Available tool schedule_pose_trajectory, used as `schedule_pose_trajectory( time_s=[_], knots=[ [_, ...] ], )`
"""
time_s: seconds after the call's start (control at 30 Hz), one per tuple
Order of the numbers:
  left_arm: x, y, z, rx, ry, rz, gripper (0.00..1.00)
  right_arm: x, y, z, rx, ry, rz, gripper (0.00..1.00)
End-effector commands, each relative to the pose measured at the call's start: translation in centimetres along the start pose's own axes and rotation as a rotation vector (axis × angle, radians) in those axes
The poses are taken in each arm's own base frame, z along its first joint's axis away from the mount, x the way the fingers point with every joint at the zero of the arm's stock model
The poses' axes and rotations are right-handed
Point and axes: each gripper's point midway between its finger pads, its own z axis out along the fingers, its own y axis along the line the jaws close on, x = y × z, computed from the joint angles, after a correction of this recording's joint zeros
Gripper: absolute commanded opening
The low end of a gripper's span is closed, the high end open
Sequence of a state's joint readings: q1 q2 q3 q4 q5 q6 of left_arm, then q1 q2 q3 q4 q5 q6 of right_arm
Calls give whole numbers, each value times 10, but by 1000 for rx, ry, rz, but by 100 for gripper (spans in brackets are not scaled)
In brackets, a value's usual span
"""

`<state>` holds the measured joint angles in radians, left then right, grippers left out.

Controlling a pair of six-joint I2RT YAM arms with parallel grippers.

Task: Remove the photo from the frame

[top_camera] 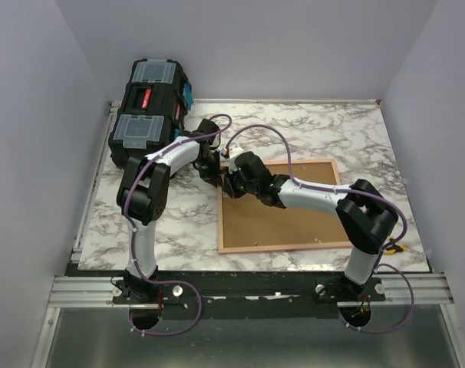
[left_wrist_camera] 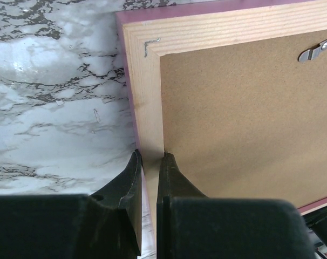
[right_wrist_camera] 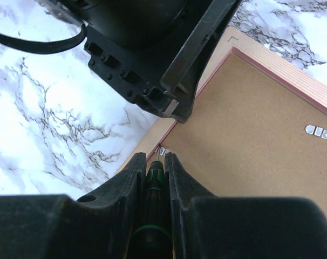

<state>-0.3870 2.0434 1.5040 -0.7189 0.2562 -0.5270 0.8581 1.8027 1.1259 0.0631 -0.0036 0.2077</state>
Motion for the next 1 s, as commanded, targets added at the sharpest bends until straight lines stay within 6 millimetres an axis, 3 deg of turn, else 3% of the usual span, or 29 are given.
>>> schedule_pose_trajectory(
  time_s=[0.0, 0.43, 0.53, 0.63, 0.73, 0.8, 0.9, 0.97],
  knots=[
    [-32, -2, 3, 34, -82, 11, 0, 96, 31, -23, -108, 318, -41, 1],
    [-38, 0, 3, 25, -88, 8, 0, 90, 42, -43, -145, 273, -63, 1],
    [-39, -1, 2, 30, -89, 8, 0, 73, 26, -42, -29, 201, -33, 1],
    [-38, -2, -3, 36, -98, 10, 0, 42, 13, -50, 71, 89, 10, 1],
    [-37, -6, -14, 48, -119, 20, 13, 11, 12, -67, 93, -35, 77, 1],
    [-36, -8, -23, 56, -136, 25, 27, -3, 9, -77, 109, -95, 118, 1],
    [-31, -12, -40, 78, -160, 30, 48, -10, 6, -78, 115, -110, 156, 1],
    [-25, -12, -49, 85, -176, 30, 55, -9, 3, -68, 111, -91, 179, 1]
  ],
)
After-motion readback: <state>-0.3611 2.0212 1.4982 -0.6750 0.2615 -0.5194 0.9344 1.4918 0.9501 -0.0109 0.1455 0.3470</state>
